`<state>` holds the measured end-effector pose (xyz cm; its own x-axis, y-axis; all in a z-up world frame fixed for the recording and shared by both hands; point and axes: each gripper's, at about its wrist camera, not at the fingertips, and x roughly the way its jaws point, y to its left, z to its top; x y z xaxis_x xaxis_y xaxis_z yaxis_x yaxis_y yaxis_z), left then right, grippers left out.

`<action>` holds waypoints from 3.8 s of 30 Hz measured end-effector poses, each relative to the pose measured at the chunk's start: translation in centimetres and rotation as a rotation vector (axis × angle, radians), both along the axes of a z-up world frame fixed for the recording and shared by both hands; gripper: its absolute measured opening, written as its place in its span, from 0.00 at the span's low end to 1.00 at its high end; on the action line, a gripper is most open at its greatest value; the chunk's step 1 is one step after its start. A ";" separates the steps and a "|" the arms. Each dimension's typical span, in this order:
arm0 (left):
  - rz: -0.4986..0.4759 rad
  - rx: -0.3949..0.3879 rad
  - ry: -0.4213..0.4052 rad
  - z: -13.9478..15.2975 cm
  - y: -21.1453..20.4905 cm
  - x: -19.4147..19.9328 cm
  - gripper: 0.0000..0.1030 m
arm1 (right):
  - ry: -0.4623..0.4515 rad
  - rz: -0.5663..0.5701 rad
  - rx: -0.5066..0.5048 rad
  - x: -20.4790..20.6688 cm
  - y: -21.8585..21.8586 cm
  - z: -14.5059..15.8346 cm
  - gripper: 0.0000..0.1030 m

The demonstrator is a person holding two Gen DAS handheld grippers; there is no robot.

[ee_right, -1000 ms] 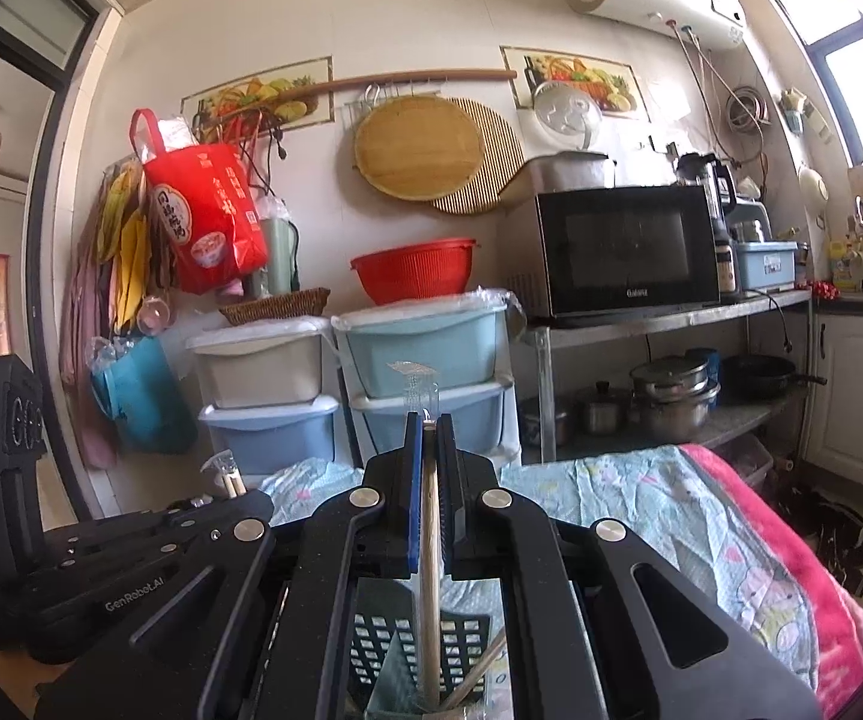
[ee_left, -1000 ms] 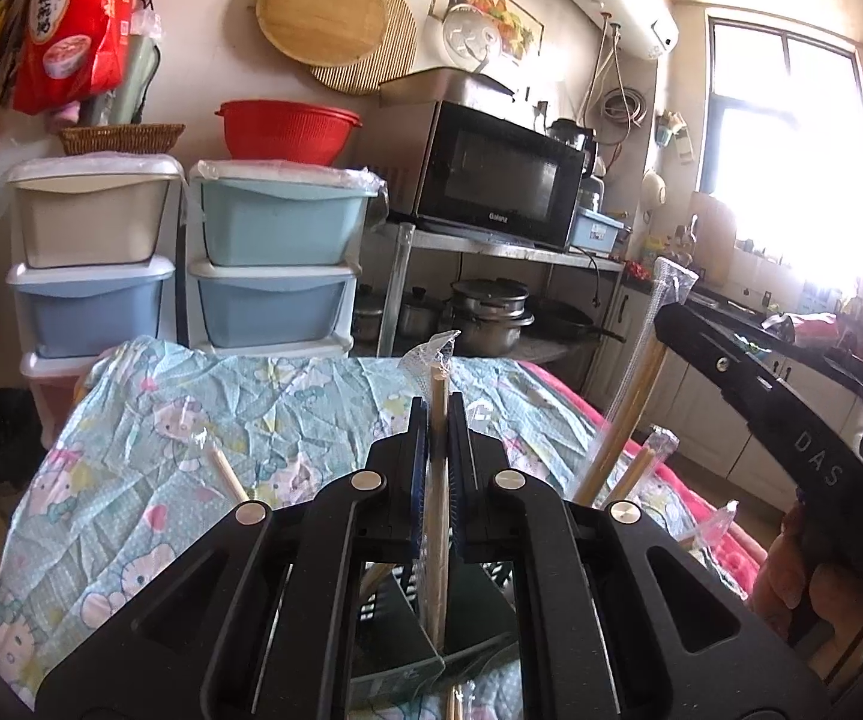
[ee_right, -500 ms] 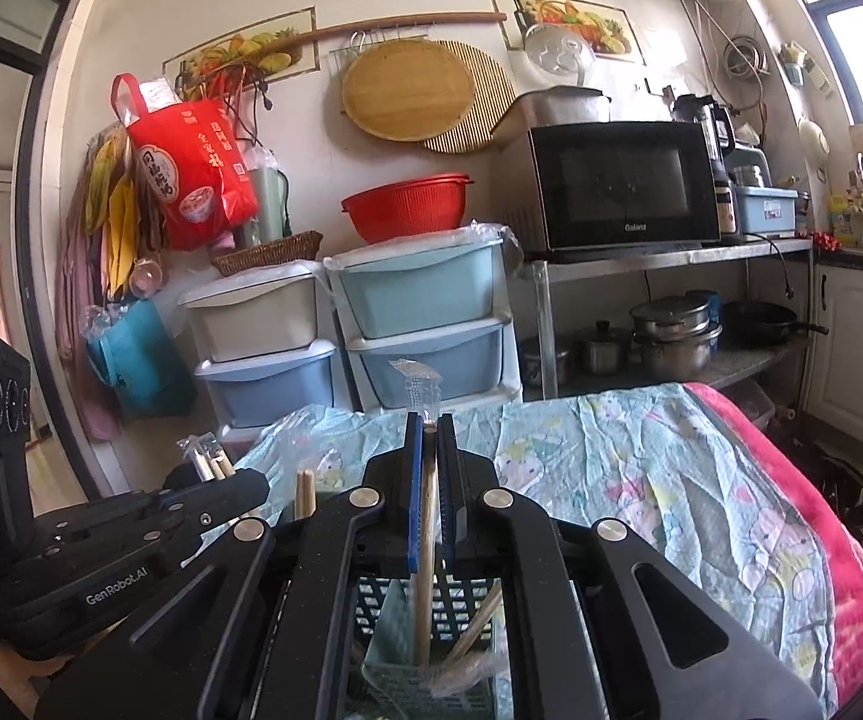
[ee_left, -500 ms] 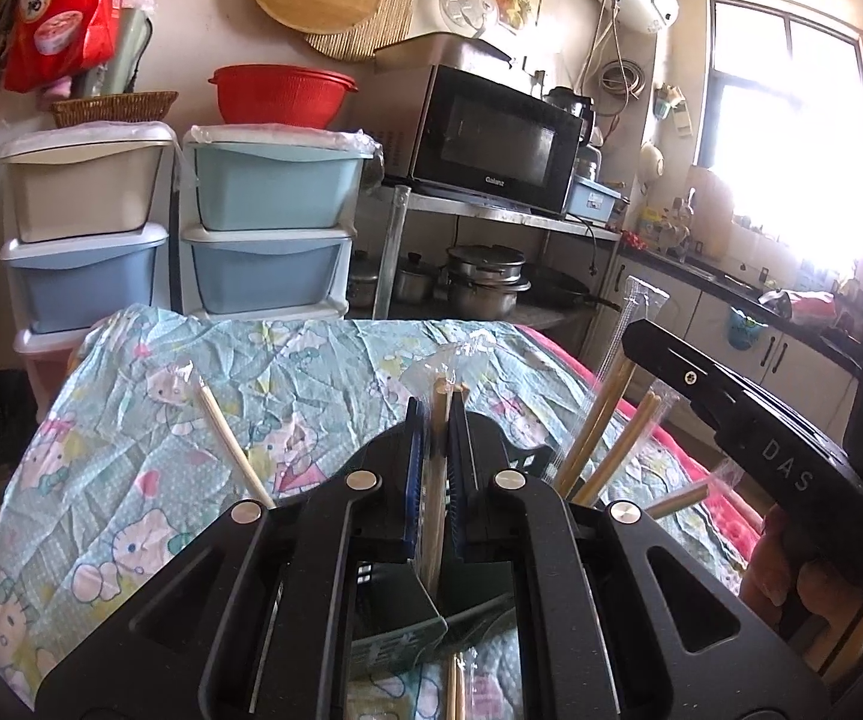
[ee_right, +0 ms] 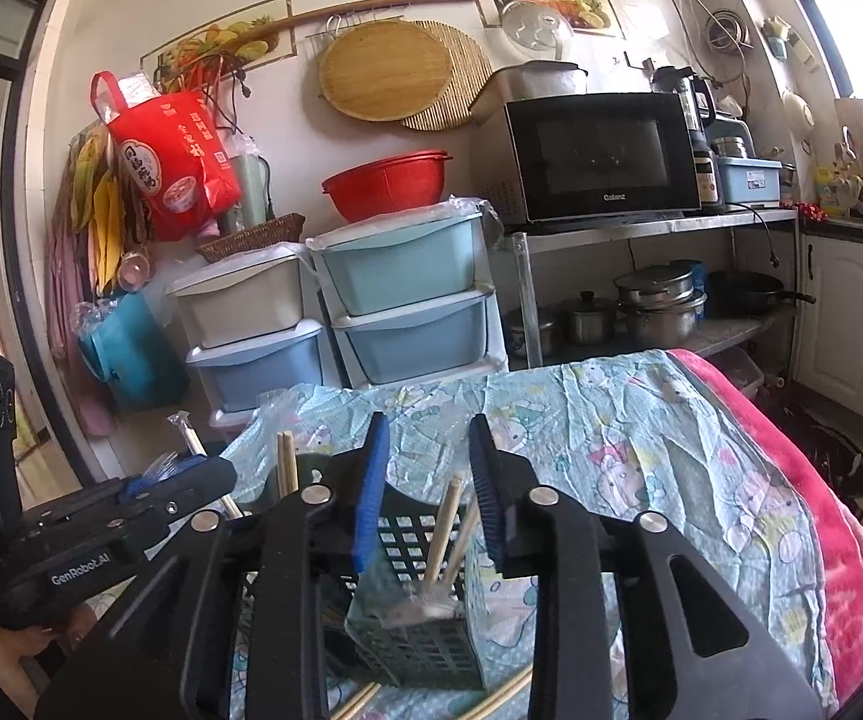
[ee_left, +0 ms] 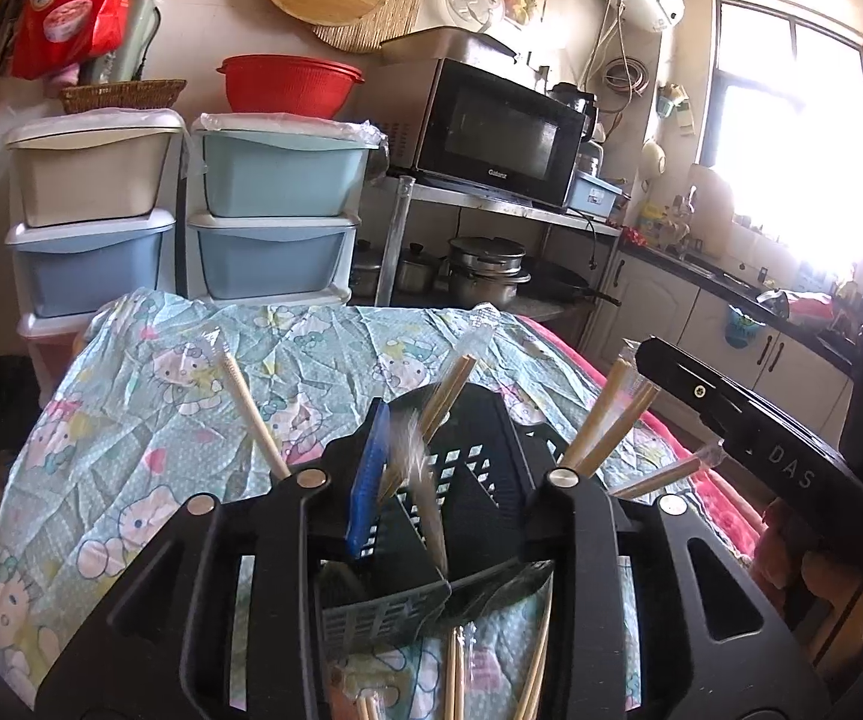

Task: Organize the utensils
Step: 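Open both grippers to release the chopsticks into the caddy, then withdraw both grippers and lower them toward the remaining loose chopsticks, then close the left gripper on a chopstick pair while the right gripper grasps another pair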

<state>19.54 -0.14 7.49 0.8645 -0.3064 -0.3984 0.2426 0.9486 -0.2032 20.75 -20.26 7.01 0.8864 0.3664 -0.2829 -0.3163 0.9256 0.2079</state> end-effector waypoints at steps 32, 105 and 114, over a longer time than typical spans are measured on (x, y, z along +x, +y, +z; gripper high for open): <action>0.060 -0.052 -0.012 1.2 2.4 -5.7 0.90 | 0.001 0.015 -0.032 -6.1 -1.3 1.1 0.69; -0.033 -0.001 0.498 -14.4 2.2 -2.6 0.39 | 0.628 0.000 -0.085 1.8 0.3 -14.6 0.28; -0.024 0.001 0.494 -14.8 3.4 -2.1 0.18 | 0.659 0.026 0.033 2.0 -1.6 -15.3 0.21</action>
<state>17.46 3.23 -7.35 0.5651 -0.3234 -0.7590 0.1398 0.9442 -0.2982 22.78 -21.91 -8.27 0.5226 0.4031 -0.7513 -0.1352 0.9092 0.3937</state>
